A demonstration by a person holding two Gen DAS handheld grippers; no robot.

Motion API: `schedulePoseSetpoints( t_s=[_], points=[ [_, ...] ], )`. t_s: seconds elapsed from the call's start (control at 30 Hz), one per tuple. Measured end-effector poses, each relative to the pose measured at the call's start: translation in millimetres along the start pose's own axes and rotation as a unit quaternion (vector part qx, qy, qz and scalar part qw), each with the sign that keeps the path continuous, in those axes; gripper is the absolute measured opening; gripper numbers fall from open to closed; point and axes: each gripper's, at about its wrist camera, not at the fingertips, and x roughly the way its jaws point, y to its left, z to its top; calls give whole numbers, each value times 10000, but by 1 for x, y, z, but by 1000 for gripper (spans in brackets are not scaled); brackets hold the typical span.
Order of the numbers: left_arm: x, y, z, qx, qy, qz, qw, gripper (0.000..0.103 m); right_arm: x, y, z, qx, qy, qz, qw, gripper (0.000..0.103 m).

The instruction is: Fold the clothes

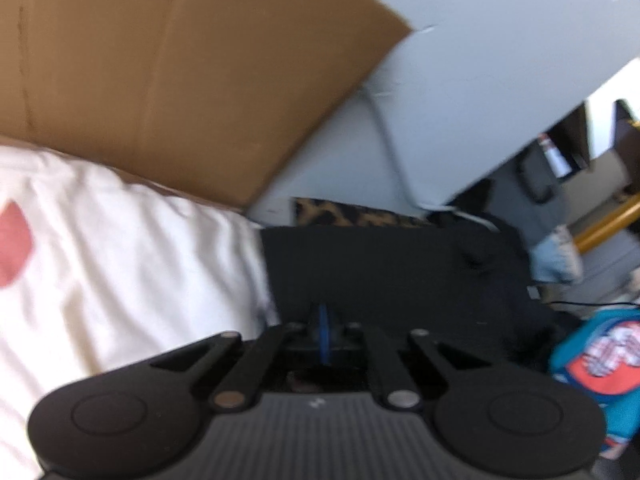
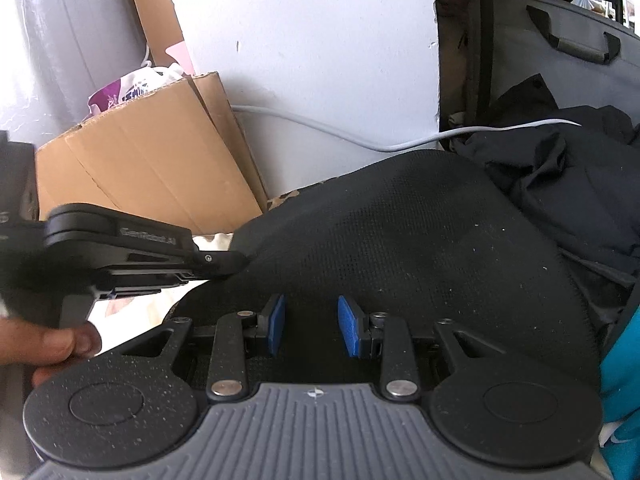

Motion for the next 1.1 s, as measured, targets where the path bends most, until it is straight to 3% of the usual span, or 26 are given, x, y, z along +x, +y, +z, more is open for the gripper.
schedulePoseSetpoints(
  t_s=[0.27,0.53,0.83,0.93,1.0,1.1],
  points=[
    [-25,6,10,72,-190,25,9998,5,-12,-2,3,29,-64,-41,10000,36],
    [-62,-31,-2,437,-347,-475,9973,10,-23,-11,6,76,-141,-151,9998,36],
    [-51,-59,-39,745,-18,-527,9958,10,-25,-20,2,-26,-30,-398,9992,36],
    [-42,-55,-44,786,40,-398,9961,10,-23,-23,0,22,5,-439,9990,37],
    [-36,-52,-47,806,62,-325,9962,2,-22,-26,0,126,34,-439,9990,37],
    [-31,-47,-50,835,55,-272,9961,2,-21,-26,0,155,35,-442,9989,37]
  ],
)
